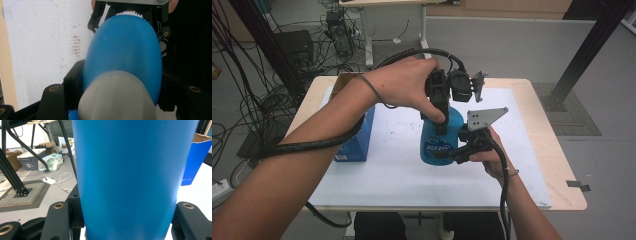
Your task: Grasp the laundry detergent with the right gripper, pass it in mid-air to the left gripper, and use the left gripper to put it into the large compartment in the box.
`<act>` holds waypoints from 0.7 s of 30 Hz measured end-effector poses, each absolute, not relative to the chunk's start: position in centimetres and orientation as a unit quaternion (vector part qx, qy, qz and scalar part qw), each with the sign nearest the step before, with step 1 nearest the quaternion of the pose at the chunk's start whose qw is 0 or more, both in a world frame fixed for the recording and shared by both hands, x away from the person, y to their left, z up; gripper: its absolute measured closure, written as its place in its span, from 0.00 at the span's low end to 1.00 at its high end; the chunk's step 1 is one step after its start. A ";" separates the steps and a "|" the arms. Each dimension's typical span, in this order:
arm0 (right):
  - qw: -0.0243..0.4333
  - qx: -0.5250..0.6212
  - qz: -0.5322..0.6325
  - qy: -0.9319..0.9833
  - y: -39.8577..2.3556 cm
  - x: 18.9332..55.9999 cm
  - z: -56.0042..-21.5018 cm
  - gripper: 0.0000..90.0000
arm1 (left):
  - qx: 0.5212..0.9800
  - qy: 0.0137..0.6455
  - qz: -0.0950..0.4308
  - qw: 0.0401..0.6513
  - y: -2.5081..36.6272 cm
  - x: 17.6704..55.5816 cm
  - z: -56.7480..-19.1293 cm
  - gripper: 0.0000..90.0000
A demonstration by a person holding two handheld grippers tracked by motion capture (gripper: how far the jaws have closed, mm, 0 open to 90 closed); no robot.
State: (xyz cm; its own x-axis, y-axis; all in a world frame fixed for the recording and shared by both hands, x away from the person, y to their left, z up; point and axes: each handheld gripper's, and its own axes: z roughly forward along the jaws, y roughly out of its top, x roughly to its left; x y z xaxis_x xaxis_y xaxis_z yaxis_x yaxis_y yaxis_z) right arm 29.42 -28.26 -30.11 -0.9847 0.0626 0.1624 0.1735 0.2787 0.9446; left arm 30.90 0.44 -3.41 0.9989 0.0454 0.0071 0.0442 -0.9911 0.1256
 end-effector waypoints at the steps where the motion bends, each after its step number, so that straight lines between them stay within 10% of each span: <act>1: 0.047 -0.074 -0.596 -0.798 -28.3 29.4 -30.1 0.46 | 0.998 0.022 0.005 0.064 0.5 30.9 -3.4 0.42; 21: 0.048 -0.074 -0.595 -0.799 -28.2 29.4 -30.2 0.46 | 0.998 0.024 0.005 0.061 0.3 30.8 -3.6 0.42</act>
State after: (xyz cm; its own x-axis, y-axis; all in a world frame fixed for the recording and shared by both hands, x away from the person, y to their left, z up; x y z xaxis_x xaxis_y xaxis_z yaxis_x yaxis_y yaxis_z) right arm 29.42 -28.20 -30.23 -0.9844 0.0611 0.1651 0.1757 0.2806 0.9436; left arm 30.83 0.34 -3.56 0.9988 0.0483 0.0073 0.0470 -0.9915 0.1217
